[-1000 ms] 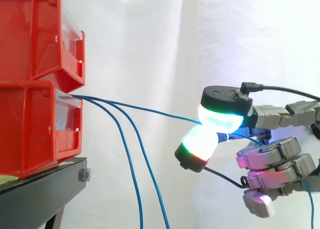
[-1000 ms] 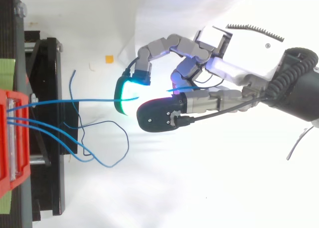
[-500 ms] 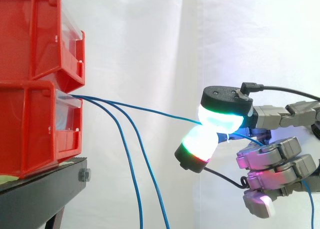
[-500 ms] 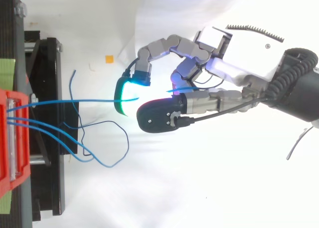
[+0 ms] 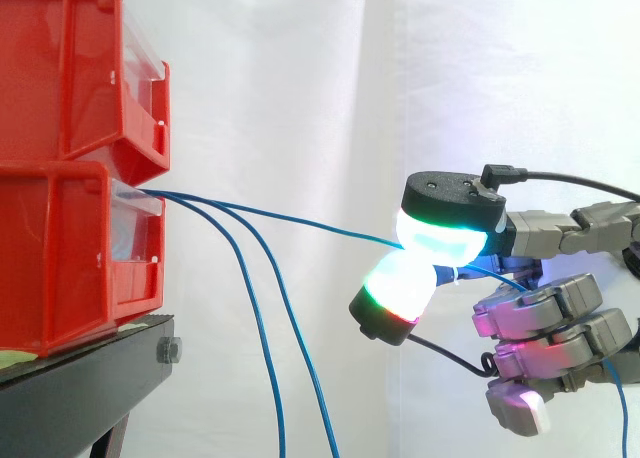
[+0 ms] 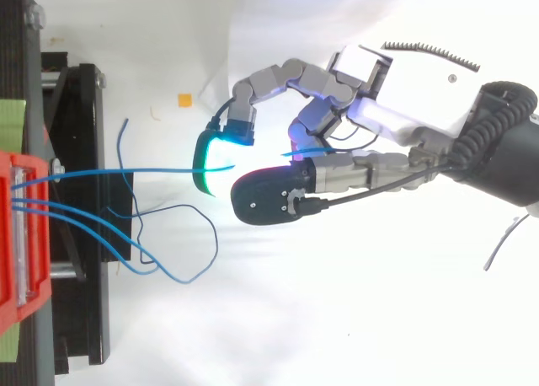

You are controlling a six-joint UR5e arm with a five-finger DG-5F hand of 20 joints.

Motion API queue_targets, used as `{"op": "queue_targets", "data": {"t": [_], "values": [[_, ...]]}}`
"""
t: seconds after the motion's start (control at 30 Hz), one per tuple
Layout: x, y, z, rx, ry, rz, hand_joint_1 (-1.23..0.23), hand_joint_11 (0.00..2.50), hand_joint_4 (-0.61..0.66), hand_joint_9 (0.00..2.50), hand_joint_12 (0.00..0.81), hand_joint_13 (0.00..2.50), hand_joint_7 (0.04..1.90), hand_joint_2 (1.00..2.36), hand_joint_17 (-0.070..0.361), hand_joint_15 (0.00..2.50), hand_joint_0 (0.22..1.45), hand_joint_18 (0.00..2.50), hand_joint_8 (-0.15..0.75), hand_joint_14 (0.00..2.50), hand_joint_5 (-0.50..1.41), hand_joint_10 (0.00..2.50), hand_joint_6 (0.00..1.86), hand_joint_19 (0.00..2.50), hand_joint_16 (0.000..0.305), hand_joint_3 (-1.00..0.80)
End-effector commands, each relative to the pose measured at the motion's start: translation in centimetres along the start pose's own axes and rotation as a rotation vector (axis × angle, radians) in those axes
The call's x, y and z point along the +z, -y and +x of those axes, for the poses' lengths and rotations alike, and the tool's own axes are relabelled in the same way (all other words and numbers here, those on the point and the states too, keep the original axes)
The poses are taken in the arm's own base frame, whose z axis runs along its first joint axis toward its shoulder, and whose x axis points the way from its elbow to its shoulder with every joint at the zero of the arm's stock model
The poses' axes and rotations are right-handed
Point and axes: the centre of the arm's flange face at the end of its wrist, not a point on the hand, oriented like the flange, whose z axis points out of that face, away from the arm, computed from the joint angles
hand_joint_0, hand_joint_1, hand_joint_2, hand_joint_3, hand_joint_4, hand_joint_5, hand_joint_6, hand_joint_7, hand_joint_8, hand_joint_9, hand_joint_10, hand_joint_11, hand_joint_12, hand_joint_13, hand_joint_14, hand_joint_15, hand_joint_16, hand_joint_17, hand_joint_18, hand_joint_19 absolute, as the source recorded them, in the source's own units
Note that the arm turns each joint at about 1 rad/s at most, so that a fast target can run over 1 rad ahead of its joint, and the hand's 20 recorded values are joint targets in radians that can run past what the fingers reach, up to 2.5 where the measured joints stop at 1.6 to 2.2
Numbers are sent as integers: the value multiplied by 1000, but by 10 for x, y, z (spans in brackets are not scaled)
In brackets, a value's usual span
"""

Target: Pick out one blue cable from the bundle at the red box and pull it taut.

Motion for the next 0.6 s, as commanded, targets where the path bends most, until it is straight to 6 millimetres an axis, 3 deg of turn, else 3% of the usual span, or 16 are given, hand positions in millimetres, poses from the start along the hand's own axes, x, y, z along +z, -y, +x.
{"op": "queue_targets", "data": {"t": [0.0, 0.57], "values": [[0, 0, 0, 0, 0, 0, -753, 1430, -141, 1175, 266, 1221, 1034, 1018, 87, 1213, 732, 940, 221, 1439, -194, 1313, 933, 1156, 39, -227], [0, 0, 0, 0, 0, 0, -753, 1431, -135, 1176, 267, 1228, 1036, 1018, 88, 1207, 732, 939, 229, 1408, -194, 1305, 933, 1147, 39, -227]]}}
